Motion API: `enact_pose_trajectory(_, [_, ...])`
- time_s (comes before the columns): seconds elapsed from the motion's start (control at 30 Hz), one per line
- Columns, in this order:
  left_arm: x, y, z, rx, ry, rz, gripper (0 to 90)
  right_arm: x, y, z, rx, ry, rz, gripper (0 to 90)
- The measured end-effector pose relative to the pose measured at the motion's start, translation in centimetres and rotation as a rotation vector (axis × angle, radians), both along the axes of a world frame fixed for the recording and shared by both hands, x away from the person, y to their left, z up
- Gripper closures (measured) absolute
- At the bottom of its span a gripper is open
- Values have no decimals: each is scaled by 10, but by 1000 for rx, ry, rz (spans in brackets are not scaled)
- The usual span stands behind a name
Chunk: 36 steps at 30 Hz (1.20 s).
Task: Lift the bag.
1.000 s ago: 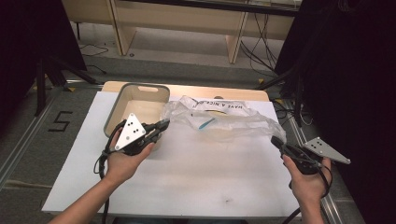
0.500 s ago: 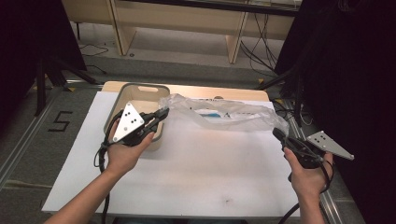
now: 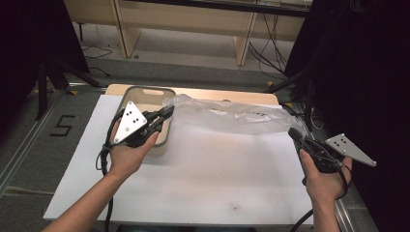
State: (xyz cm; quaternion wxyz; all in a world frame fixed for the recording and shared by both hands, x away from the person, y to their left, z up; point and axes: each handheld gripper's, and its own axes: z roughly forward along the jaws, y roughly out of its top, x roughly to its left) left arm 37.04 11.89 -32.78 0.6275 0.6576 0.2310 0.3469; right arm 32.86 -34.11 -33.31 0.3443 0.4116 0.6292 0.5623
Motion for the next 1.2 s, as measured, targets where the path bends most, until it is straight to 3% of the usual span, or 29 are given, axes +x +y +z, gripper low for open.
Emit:
enact_pose_trajectory(0.2, [-1,-1,5,-16,-18,0,887,-2,-1,2,12,-15,-2,888])
enact_pose_trajectory(0.3, [1,-2,3,-6,-8,2,886,0,0,2,6,-9,2,887])
enact_pose_trajectory(0.43, [2,-1,-7,24,24,-3,883,2,-1,-5,-13,30,11,883])
enact_pose_trajectory(0.63, [4,3,-19,35,61,-1,872,0,-5,-19,-34,90,17,871])
enact_pose_trajectory(0.9, [15,-7,-32,100,117,0,856,11,4,-34,-65,129,16,855])
enact_pose_trajectory(1.2, [35,-20,-51,135,180,22,832,32,18,-46,-98,158,-8,829])
